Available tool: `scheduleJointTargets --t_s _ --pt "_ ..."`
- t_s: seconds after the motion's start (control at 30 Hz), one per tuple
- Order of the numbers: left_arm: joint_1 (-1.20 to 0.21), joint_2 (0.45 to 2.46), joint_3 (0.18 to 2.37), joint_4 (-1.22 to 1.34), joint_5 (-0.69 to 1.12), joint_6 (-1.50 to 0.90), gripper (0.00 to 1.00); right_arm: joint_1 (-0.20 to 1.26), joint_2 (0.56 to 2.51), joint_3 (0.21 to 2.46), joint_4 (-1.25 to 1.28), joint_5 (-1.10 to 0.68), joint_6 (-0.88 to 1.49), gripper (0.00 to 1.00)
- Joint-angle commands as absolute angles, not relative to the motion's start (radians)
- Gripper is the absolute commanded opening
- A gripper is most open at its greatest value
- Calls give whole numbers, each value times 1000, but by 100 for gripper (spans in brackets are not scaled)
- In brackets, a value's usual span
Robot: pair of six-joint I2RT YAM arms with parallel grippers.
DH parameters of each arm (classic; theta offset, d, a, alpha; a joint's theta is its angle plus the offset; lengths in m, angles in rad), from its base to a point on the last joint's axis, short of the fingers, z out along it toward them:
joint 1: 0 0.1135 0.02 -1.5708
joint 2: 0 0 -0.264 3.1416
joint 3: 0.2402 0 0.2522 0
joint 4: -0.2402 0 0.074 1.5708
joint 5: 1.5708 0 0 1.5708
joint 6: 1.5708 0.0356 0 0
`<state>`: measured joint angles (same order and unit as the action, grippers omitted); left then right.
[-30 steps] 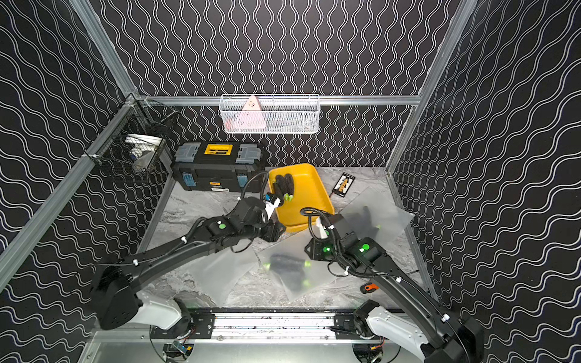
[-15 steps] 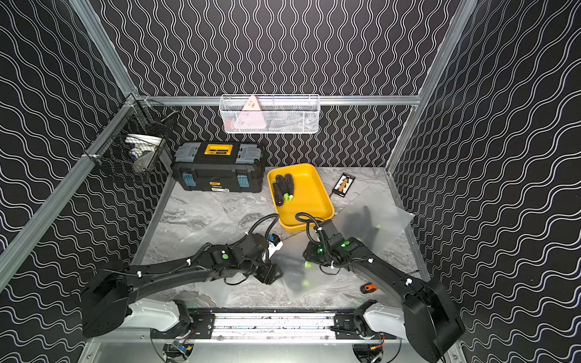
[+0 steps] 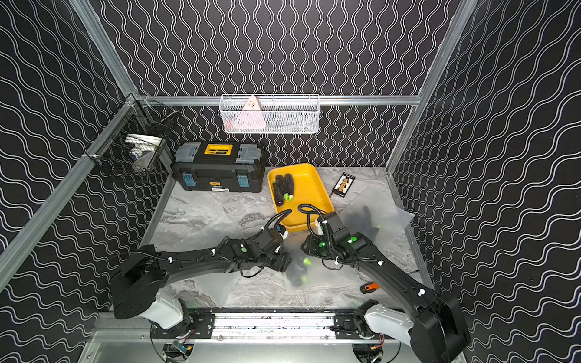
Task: Place the eggplant in a zip-top bag and seal the zipper
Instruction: Adjust the zipper food storage bag at the center of the board.
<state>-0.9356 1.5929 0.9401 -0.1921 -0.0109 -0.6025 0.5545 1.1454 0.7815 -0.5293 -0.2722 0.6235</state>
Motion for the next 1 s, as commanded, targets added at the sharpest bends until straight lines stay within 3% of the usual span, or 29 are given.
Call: scheduleJointTargets --t_s 0.0,0.2,0.4,0.63,0.83,0.97 --pt "-936 1598 905 -16 119 -689 71 556 1169 751 -479 -394 636 47" --pt "-936 1551 876 -71 118 -672 71 555 1262 694 -455 -297 641 46" --pt "-937 1426 849 -266 -62 -640 71 555 1237 724 -525 -265 601 50" --pt "-876 1383 892 -327 1 -613 70 593 1191 803 -577 -460 558 44" --pt "-880 1420 864 -323 124 -718 65 601 1214 774 -529 -408 607 40" --pt "-897 1368 829 -382 107 -750 66 600 1275 759 -470 -389 630 40"
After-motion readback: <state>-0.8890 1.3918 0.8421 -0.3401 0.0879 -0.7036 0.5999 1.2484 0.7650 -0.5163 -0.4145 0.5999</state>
